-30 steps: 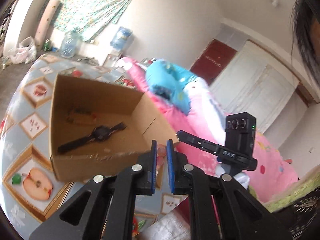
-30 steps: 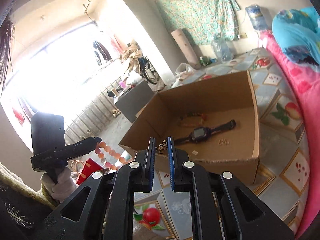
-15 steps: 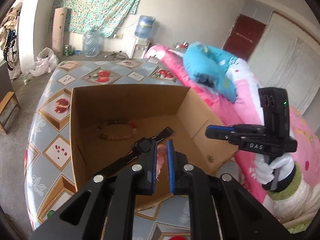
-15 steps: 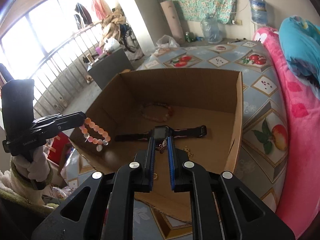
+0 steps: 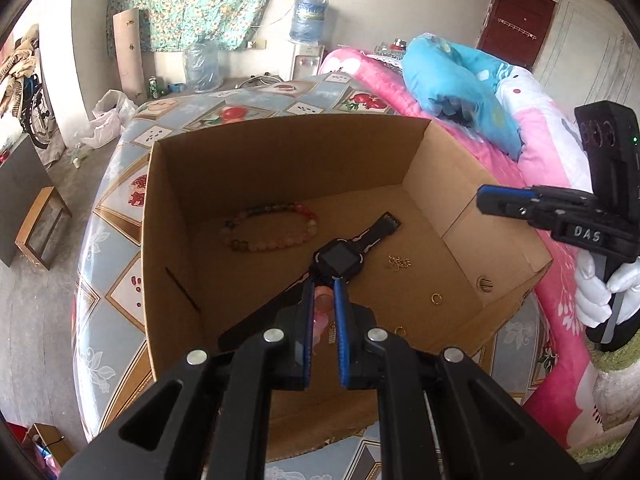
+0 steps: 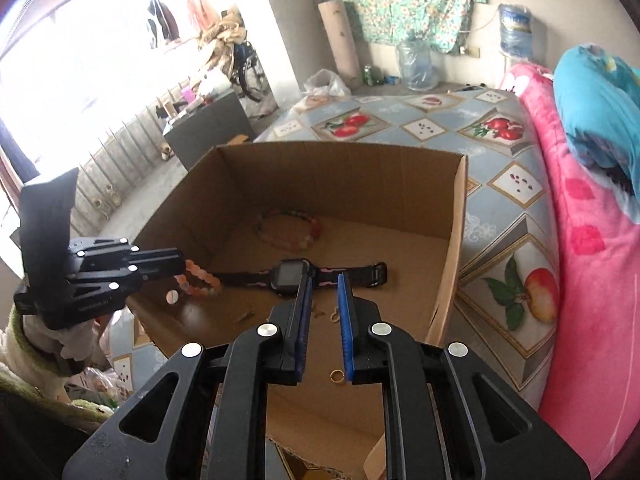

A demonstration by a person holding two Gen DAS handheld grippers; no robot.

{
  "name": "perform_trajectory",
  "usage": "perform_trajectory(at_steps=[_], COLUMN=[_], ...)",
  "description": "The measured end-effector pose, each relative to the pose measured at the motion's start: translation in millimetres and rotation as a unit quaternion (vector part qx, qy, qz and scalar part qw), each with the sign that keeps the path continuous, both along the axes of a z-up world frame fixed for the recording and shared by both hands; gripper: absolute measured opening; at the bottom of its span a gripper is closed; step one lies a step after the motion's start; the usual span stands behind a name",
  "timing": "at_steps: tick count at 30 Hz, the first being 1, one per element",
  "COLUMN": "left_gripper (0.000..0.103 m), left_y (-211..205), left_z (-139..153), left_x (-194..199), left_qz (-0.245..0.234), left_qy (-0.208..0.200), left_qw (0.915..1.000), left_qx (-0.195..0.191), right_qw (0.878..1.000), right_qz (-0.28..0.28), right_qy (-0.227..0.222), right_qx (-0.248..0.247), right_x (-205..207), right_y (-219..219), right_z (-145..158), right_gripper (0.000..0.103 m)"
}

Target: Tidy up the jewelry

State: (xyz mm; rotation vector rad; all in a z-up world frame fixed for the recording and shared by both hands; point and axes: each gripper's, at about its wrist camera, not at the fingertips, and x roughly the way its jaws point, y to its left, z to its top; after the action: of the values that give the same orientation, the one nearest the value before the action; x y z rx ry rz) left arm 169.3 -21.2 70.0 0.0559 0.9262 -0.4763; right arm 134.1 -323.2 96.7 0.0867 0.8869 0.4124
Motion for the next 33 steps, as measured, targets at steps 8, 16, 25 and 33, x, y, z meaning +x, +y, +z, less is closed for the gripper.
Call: perform_trajectory(at_steps=[8,16,25,33], left_gripper=[0.009,0.010,0.025,0.065], left_y=[-8,-16,5,43], left_z=[-9,-18,-3,30], left_x=[3,3,-13,-32], left_qz=[0.000,-0.001,0.036,0.123], left_qy=[0.012,0.004,-0.019,-0.092], left_qw=[0.9994,0.9955,0.9978,0.9880], left_qx=[0.033,0.094,0.053,0.018], right_qw=[0.996,0.992,0.989,0.979], right_qz=[-0.056,-0.080,-0.095,-0.150], right_qy=[-0.019,-0.021,-0.019,-0.002], right_qx=[0.065,0.095,0.111,0.140], right_x=[-24,-35,-38,-43], right_y=[-31,-42,-52,-69], right_z=[7,6,1,-10], right_gripper=[0.017,0.021,0.025,0.029])
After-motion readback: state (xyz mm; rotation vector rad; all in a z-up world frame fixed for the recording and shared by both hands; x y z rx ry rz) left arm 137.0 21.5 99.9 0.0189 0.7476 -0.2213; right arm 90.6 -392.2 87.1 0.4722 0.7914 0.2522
